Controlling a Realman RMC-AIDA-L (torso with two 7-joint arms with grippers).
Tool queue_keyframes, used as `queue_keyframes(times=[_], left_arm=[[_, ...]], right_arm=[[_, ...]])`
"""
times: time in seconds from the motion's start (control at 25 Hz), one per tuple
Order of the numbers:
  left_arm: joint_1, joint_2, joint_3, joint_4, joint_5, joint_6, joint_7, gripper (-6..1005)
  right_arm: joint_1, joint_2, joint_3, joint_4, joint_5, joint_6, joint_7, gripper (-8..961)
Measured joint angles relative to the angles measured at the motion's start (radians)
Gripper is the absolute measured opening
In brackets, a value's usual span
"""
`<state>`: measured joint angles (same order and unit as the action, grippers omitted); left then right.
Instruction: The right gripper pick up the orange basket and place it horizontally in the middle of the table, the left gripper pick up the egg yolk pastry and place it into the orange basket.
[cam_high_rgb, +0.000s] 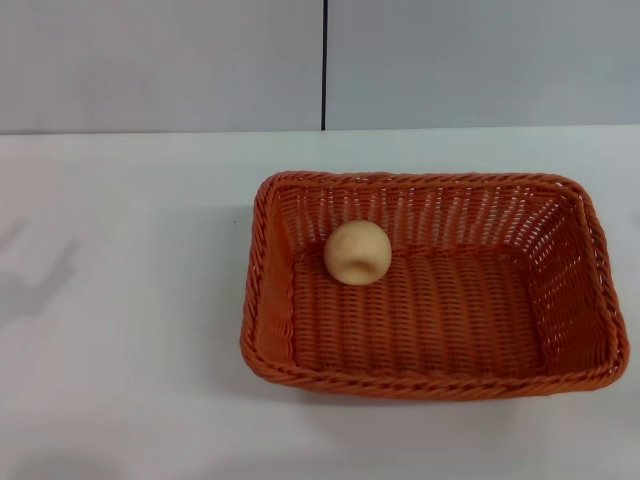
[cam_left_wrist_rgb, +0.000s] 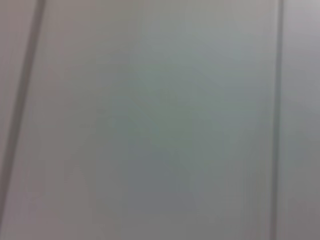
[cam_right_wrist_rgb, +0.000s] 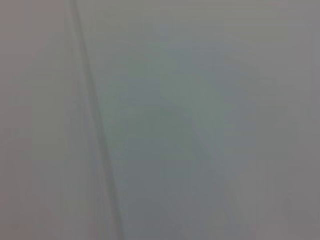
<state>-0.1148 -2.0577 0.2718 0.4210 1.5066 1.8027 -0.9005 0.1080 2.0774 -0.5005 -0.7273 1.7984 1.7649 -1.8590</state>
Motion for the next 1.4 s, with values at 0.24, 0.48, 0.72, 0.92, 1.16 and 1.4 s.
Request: queue_keyframes(times=[0.24,0.48,0.72,0.92,1.16,1.4], left_arm=[[0.053,-0.005,-0.118,-0.041,-0.002,0.002,0.060,829],[0.062,-0.005,-0.172,-0.092,-0.003,-0.002,0.136,829],[0.048,-0.006,-0.196,-0.104,-0.006,-0.020,0.146,829],[0.046,-0.005,-0.219,-0.112,-0.008,-0.028,0.157,829],[0.050,-0.004,-0.240,-0.136,-0.009,-0.030,0.180,829],[0.081,-0.002,-0.249,-0.142,-0.010,-0.038,0.185,829]], right_arm=[[0.016,0.001,0.135,0.163,0.038,0.004,-0.203,752],[0.028,0.001,0.160,0.277,0.159,0.002,-0.299,752],[0.034,0.001,0.173,0.306,0.166,-0.002,-0.312,752],[0.042,0.001,0.207,0.339,0.174,-0.004,-0.325,752],[0.050,0.001,0.212,0.340,0.174,-0.011,-0.326,752],[0.063,0.003,0.210,0.369,0.174,-0.037,-0.363,752]])
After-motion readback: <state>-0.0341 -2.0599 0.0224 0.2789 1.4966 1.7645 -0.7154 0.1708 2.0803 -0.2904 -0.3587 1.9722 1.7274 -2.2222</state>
